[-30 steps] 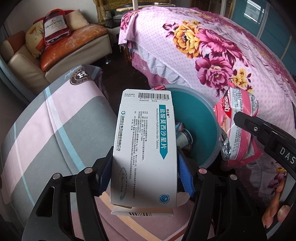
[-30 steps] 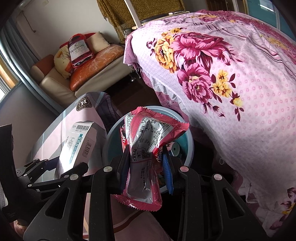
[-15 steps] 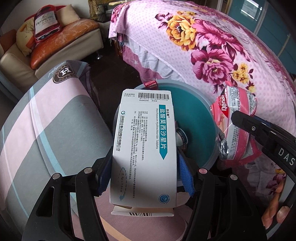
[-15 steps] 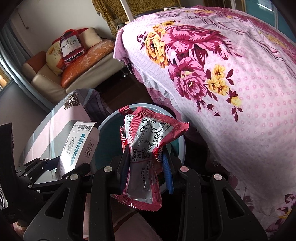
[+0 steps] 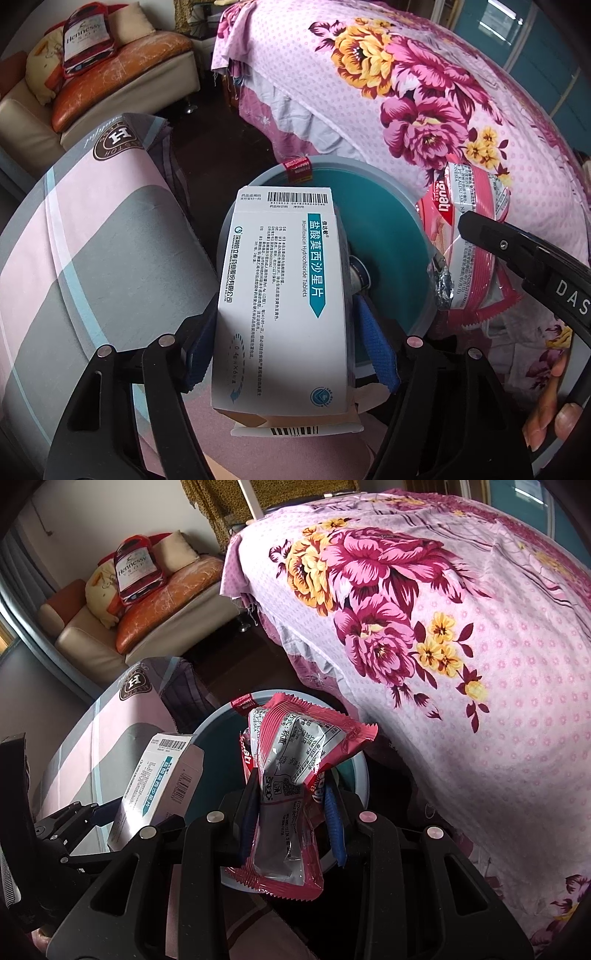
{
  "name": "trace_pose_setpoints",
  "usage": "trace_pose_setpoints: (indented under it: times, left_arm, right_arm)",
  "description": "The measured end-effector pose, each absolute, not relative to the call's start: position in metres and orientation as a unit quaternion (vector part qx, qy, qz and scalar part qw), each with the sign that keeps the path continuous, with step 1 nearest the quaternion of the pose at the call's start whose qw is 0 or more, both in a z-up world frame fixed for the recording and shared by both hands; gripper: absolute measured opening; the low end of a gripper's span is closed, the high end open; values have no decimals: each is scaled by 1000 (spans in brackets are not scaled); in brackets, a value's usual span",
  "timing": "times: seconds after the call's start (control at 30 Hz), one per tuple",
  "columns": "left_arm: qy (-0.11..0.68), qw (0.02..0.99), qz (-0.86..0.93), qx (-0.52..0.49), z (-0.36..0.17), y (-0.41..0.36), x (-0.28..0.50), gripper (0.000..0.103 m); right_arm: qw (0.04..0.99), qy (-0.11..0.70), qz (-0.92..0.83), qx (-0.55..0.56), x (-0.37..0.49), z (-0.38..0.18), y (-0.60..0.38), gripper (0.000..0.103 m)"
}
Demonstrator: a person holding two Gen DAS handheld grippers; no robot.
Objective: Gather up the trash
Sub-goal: 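Open the left tool to drop the box while the right tool releases the wrapper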
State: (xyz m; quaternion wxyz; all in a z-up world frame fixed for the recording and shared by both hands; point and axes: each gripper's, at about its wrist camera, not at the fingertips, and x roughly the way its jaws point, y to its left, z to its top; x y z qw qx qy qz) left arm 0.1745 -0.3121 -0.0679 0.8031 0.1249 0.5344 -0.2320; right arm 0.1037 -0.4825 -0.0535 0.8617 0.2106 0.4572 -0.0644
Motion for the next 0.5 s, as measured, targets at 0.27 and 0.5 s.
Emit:
trace_pose_setpoints:
  times: [0.27,0.5]
  left_arm:
    - [536,808,-217,112,-65,-304,179,93]
    - [547,809,-196,81,-66,-280,184,94]
  right_arm:
    - [861,462,-63,203,109,-53,-479,31]
    - [859,470,-59,197,115,-57,-472,31]
